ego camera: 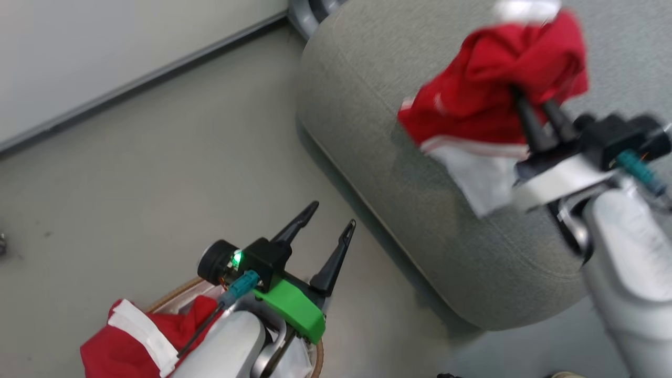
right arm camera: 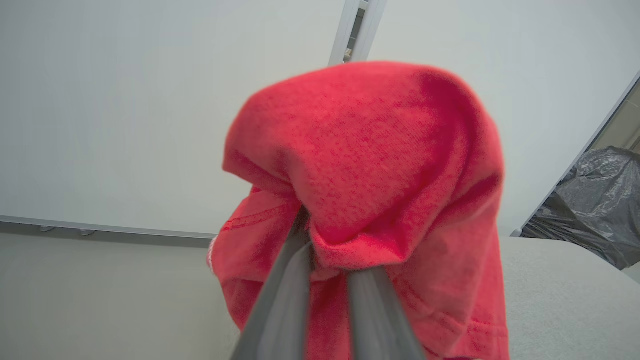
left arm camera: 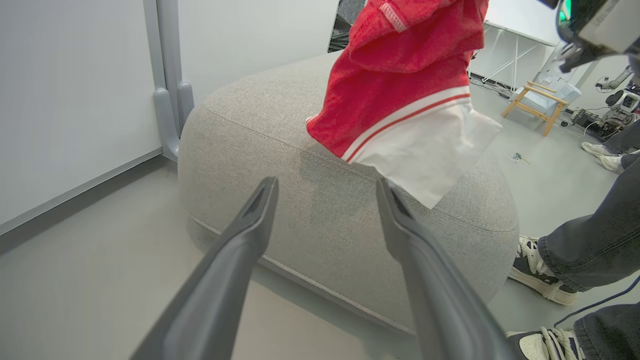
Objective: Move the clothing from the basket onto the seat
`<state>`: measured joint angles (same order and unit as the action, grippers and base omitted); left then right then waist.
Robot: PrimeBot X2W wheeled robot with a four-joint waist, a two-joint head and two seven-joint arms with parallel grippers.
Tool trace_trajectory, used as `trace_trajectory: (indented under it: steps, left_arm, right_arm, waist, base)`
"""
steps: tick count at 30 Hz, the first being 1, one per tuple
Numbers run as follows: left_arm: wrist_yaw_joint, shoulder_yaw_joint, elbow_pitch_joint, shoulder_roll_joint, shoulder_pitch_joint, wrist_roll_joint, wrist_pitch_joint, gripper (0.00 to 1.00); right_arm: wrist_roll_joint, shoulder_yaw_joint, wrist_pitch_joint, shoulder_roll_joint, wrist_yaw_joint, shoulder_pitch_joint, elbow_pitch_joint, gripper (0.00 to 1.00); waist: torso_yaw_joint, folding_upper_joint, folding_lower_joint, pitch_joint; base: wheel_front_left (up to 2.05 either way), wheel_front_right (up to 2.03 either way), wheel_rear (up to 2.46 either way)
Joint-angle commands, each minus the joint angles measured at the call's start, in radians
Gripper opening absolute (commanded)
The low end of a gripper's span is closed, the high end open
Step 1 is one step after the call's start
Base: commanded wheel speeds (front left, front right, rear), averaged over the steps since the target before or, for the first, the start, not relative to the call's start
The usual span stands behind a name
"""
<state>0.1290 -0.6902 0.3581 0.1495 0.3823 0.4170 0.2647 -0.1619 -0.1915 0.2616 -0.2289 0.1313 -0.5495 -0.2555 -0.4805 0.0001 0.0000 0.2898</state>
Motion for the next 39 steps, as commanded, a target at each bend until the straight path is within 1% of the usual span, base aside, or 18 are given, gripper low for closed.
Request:
trace_trajectory:
  steps: [1, 4, 9, 13, 18, 21, 22, 23, 24, 28, 33, 36, 39]
  left_arm:
    - [0.003, 0.001, 0.002, 0.017, 0.031, -0.003, -0.001, 1.00]
    - [0.003, -0.012, 0.005, 0.026, 0.060, 0.000, -0.001, 1.00]
    - [0.003, -0.033, 0.005, 0.041, 0.096, 0.005, -0.001, 1.00]
    - [0.003, -0.028, 0.002, 0.045, 0.113, 0.004, -0.001, 1.00]
    - [0.003, -0.005, -0.001, 0.045, 0.117, -0.007, -0.001, 1.00]
    - [0.003, 0.004, -0.001, 0.047, 0.107, -0.009, -0.001, 1.00]
    - [0.003, 0.007, 0.000, 0.048, 0.104, -0.010, -0.001, 1.00]
    - [0.003, 0.009, 0.002, 0.048, 0.099, -0.009, -0.001, 1.00]
    - [0.003, 0.012, 0.004, 0.048, 0.096, -0.010, -0.001, 1.00]
    - [0.003, 0.032, 0.016, 0.043, 0.082, -0.008, -0.001, 1.00]
    - [0.003, 0.063, 0.027, 0.031, 0.063, -0.007, -0.001, 1.00]
    - [0.003, 0.090, 0.029, 0.019, 0.041, -0.015, -0.001, 1.00]
    - [0.003, 0.127, 0.030, 0.006, 0.016, -0.029, -0.001, 1.00]
  right_arm:
    - [0.014, 0.011, 0.005, -0.022, -0.001, -0.051, 0.000, 0.00]
    - [0.031, 0.056, 0.005, -0.083, -0.001, -0.159, -0.026, 0.00]
    - [0.094, 0.094, 0.005, -0.195, -0.001, -0.307, -0.103, 0.00]
    - [0.134, 0.146, 0.005, -0.263, -0.001, -0.384, -0.204, 0.00]
    - [0.163, 0.236, 0.003, -0.291, -0.001, -0.402, -0.358, 0.00]
    - [0.180, 0.297, 0.003, -0.267, -0.001, -0.351, -0.454, 0.00]
    - [0.182, 0.318, 0.003, -0.260, -0.001, -0.337, -0.477, 0.10]
    - [0.183, 0.342, 0.003, -0.249, -0.001, -0.321, -0.499, 0.27]
    - [0.186, 0.361, 0.003, -0.240, -0.001, -0.308, -0.514, 1.00]
    - [0.208, 0.428, 0.003, -0.188, -0.001, -0.207, -0.527, 1.00]
    - [0.229, 0.473, 0.003, -0.124, -0.001, -0.077, -0.485, 1.00]
    - [0.235, 0.478, 0.003, -0.086, -0.001, 0.000, -0.447, 1.00]
    - [0.210, 0.470, 0.003, -0.058, -0.001, 0.059, -0.402, 1.00]
  waist:
    - [0.093, -0.0001, 0.0000, 0.123]
    - [0.129, -0.0001, 0.0000, 0.166]
    - [0.183, -0.0001, 0.0000, 0.211]
    - [0.224, -0.0001, 0.0000, 0.245]
    - [0.262, -0.0001, 0.0000, 0.275]
    - [0.273, -0.0001, 0.0000, 0.279]
    - [0.274, -0.0001, 0.0000, 0.279]
    - [0.275, -0.0001, 0.0000, 0.277]
    - [0.276, -0.0001, 0.0000, 0.273]
    - [0.270, -0.0001, 0.0000, 0.249]
    - [0.255, -0.0001, 0.0000, 0.196]
    - [0.252, -0.0001, 0.0000, 0.156]
    - [0.255, -0.0001, 0.0000, 0.117]
  base:
    - [0.00, 0.00, 0.00]
    - [0.00, 0.00, 0.00]
    - [0.00, 0.00, 0.00]
    - [0.00, 0.00, 0.00]
    - [0.00, 0.00, 0.00]
    - [0.00, 0.00, 0.00]
    - [0.00, 0.00, 0.00]
    - [0.00, 0.00, 0.00]
    - [0.00, 0.00, 0.00]
    - [0.00, 0.00, 0.00]
    - [0.00, 0.00, 0.00]
    - [0.00, 0.00, 0.00]
    - [0.00, 0.00, 0.00]
